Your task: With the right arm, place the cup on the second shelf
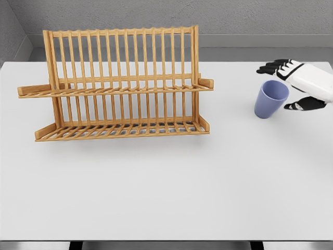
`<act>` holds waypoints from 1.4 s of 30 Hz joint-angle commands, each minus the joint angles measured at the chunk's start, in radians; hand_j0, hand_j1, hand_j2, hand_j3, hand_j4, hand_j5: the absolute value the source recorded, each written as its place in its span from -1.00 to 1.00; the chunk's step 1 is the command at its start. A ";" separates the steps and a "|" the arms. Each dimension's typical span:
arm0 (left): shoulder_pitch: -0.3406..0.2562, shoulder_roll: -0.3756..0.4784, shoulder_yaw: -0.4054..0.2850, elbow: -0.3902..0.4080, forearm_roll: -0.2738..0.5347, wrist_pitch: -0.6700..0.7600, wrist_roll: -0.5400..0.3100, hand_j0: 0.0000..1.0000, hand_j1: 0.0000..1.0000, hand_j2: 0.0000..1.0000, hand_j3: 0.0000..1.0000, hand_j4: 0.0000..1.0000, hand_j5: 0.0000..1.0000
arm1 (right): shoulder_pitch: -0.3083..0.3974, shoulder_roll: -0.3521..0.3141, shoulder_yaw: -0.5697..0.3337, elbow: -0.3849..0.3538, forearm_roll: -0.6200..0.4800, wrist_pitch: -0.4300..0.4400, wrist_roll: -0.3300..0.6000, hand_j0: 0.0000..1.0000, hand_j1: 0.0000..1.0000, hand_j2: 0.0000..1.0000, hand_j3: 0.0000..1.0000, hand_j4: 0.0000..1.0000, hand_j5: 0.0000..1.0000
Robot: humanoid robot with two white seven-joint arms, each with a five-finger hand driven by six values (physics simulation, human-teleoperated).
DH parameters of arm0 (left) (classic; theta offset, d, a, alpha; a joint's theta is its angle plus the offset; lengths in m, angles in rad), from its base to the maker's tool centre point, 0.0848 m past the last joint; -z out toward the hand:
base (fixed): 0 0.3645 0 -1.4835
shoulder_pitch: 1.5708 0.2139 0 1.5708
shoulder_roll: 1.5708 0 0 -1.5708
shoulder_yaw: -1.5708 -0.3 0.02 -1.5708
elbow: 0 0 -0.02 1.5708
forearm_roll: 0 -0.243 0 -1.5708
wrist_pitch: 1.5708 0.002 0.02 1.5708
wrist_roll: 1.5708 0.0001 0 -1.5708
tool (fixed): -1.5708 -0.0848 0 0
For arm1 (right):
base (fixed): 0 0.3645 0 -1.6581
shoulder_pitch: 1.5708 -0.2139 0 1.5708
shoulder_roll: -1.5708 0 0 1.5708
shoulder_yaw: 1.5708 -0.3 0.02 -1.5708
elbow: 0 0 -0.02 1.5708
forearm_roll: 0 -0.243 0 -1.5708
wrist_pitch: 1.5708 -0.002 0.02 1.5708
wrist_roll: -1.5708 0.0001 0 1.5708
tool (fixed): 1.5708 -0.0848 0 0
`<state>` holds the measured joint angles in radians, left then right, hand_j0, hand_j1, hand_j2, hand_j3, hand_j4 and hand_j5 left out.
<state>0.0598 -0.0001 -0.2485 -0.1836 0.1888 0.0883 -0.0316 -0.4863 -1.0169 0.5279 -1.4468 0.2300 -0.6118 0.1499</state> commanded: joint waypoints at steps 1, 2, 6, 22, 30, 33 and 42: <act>0.000 0.000 0.000 0.000 0.000 -0.001 -0.001 1.00 1.00 1.00 1.00 1.00 1.00 | 0.000 -0.003 -0.002 0.006 -0.008 0.001 0.000 1.00 1.00 1.00 1.00 1.00 1.00; 0.000 0.000 0.000 0.000 0.000 -0.001 -0.001 1.00 1.00 1.00 1.00 1.00 1.00 | 0.000 -0.009 -0.003 0.008 -0.017 0.001 -0.004 1.00 1.00 1.00 1.00 1.00 1.00; 0.000 0.000 0.000 0.001 0.000 0.001 -0.001 1.00 1.00 1.00 1.00 1.00 1.00 | 0.069 -0.046 -0.127 0.016 -0.017 0.001 -0.010 1.00 1.00 1.00 1.00 1.00 1.00; 0.000 0.000 0.000 0.000 0.001 -0.001 -0.001 1.00 1.00 1.00 1.00 1.00 1.00 | -0.038 -0.054 -0.195 0.065 -0.012 0.001 0.461 1.00 1.00 1.00 1.00 1.00 1.00; 0.000 0.000 0.000 0.000 0.000 -0.001 -0.001 1.00 1.00 1.00 1.00 1.00 1.00 | -0.256 0.057 0.136 0.218 -0.008 0.001 0.461 1.00 1.00 1.00 1.00 1.00 1.00; 0.000 0.000 0.000 0.001 0.000 -0.001 0.001 1.00 1.00 1.00 1.00 1.00 1.00 | -0.293 0.080 0.138 0.241 -0.008 0.001 0.461 1.00 1.00 1.00 1.00 1.00 1.00; 0.000 0.000 0.000 0.000 0.000 -0.001 -0.001 1.00 1.00 1.00 1.00 1.00 1.00 | -0.364 0.135 0.211 0.330 0.000 0.001 0.461 1.00 1.00 1.00 1.00 1.00 1.00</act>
<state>0.0598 -0.0001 -0.2485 -0.1839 0.1887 0.0884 -0.0314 -0.8513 -0.9016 0.7044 -1.1441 0.2322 -0.6130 0.6111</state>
